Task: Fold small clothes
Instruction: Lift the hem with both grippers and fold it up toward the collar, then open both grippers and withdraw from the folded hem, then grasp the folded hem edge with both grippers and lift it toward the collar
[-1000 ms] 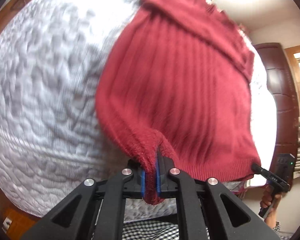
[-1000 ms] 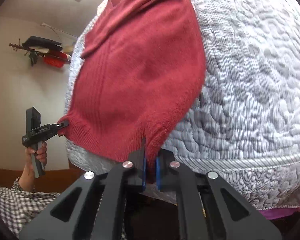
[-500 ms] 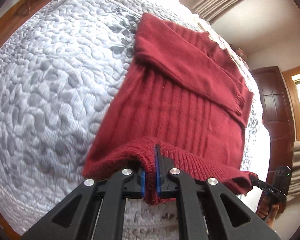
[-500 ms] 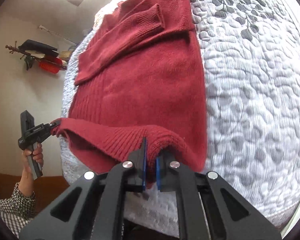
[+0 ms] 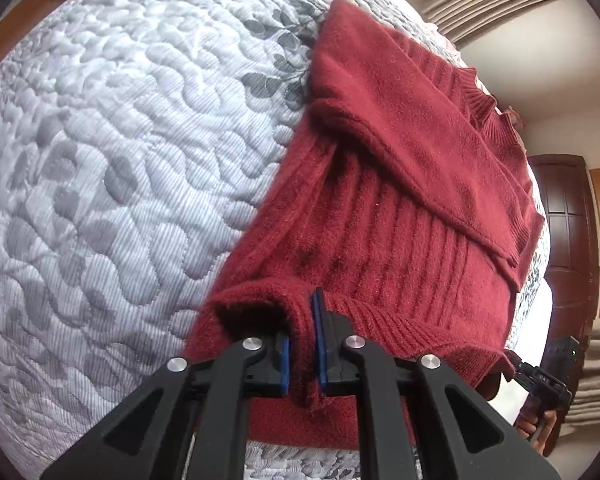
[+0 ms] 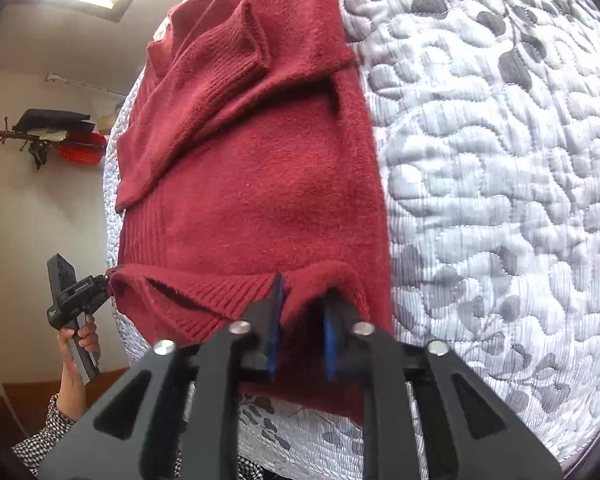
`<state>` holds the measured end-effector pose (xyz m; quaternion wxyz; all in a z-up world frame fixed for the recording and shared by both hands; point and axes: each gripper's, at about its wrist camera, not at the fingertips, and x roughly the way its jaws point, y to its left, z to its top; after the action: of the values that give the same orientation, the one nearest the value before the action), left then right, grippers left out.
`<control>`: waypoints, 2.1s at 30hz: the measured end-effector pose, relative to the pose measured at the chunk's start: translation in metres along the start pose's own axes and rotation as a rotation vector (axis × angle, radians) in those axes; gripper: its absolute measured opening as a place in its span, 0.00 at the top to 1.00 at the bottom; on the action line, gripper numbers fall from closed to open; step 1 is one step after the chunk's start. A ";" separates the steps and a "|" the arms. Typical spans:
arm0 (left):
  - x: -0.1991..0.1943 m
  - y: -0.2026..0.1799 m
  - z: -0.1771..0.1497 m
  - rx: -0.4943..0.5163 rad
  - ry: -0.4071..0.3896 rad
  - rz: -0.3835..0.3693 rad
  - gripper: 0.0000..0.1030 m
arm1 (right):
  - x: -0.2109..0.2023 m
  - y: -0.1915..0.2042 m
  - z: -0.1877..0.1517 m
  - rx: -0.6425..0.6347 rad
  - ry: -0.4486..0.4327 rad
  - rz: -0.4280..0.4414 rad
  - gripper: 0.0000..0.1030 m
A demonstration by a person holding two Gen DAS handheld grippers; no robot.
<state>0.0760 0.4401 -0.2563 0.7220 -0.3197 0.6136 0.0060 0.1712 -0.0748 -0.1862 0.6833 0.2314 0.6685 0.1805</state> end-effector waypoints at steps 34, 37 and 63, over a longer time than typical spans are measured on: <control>0.018 -0.074 0.010 0.601 -0.022 0.237 0.77 | 0.039 0.066 0.008 -0.547 0.034 -0.308 0.94; 0.020 -0.072 0.012 0.609 -0.024 0.243 0.92 | 0.030 0.061 0.010 -0.522 0.018 -0.266 0.94; -0.030 -0.093 0.010 0.572 -0.154 0.093 0.94 | -0.026 0.069 0.010 -0.469 -0.078 -0.085 0.95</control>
<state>0.1147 0.3822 -0.1871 0.8261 -0.0734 0.5479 -0.1096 0.1840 -0.0332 -0.1265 0.7505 0.0451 0.5907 0.2928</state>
